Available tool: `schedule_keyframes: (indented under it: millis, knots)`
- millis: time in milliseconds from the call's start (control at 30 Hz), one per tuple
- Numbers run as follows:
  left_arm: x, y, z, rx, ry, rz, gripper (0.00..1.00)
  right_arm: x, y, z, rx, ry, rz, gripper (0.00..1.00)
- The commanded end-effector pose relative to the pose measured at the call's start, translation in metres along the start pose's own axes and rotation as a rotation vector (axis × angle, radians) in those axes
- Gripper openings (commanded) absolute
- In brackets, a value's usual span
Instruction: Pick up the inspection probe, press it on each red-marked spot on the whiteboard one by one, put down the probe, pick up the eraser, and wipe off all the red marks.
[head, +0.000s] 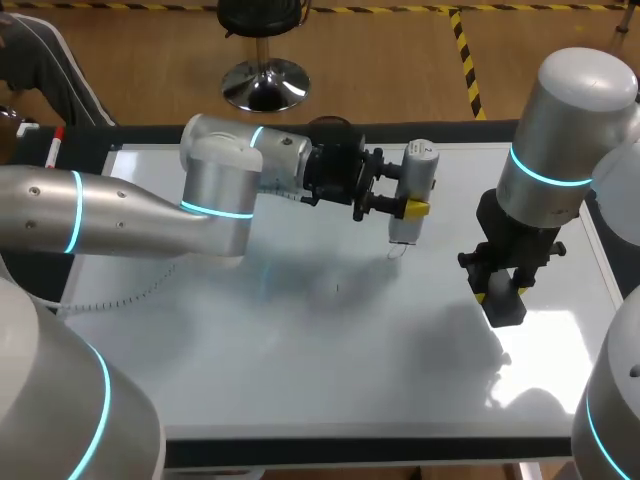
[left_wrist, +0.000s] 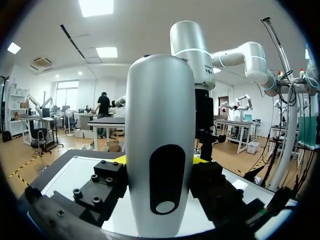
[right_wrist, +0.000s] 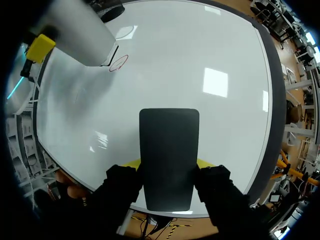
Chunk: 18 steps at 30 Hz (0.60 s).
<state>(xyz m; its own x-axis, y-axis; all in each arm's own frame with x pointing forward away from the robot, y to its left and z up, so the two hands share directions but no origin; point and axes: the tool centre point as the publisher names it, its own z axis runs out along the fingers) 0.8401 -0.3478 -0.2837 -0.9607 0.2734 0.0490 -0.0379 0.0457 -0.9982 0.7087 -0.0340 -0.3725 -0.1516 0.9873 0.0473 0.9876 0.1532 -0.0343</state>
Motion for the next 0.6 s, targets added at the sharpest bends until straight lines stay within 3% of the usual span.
schedule_keyframes:
  millis: [33, 600]
  knots:
    - [0.002, -0.006, -0.004, -0.010, 0.005, 0.001, 0.00, -0.001, -0.001, -0.001, -0.002, 0.002, -0.002, 0.00]
    - [0.013, -0.017, -0.047, -0.005, -0.032, 0.014, 0.00, -0.001, -0.001, -0.001, -0.002, 0.002, -0.002, 0.00]
